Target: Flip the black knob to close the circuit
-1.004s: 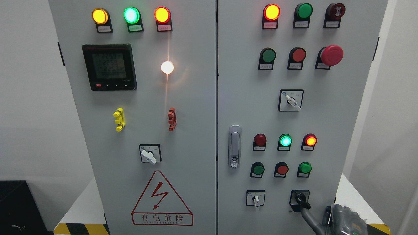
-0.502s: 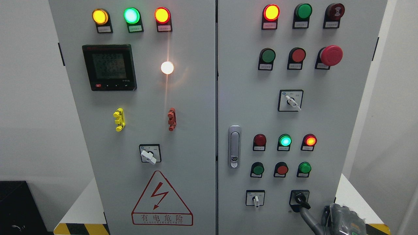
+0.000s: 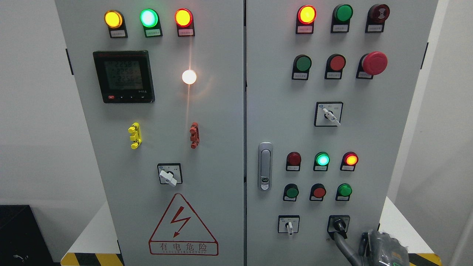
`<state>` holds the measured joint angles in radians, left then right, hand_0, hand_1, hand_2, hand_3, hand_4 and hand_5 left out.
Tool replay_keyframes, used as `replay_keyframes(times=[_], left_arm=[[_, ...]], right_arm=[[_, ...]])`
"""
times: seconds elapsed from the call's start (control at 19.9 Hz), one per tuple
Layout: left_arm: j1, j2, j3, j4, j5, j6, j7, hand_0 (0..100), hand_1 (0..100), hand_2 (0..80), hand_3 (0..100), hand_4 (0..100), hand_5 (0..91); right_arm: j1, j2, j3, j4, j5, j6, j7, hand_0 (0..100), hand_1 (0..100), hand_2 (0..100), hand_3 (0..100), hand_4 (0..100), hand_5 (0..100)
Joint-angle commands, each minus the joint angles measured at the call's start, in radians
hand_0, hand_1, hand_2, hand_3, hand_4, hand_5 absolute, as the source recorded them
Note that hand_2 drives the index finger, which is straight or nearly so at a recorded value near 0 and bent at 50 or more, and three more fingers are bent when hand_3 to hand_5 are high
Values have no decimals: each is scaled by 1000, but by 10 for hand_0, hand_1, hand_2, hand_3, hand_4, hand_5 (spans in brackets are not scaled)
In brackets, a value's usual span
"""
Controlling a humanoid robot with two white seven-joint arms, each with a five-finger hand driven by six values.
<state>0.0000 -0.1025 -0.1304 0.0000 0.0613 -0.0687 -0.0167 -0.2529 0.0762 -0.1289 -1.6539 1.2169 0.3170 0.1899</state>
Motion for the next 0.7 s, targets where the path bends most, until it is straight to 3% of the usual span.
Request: replay_keyframes(times=[0.0,0.65], left_arm=[[21,1,0,-23,0,0,0,120,556,0,0,0,0],[21,0,0,-23,0,0,0,120,556,0,0,0,0]], right_arm=[[14,-1,54,-9,1,2,-1,0,0,838,994,885,952],[60,0,72,-87,0,1,-18,0,0,826,993,885,950]])
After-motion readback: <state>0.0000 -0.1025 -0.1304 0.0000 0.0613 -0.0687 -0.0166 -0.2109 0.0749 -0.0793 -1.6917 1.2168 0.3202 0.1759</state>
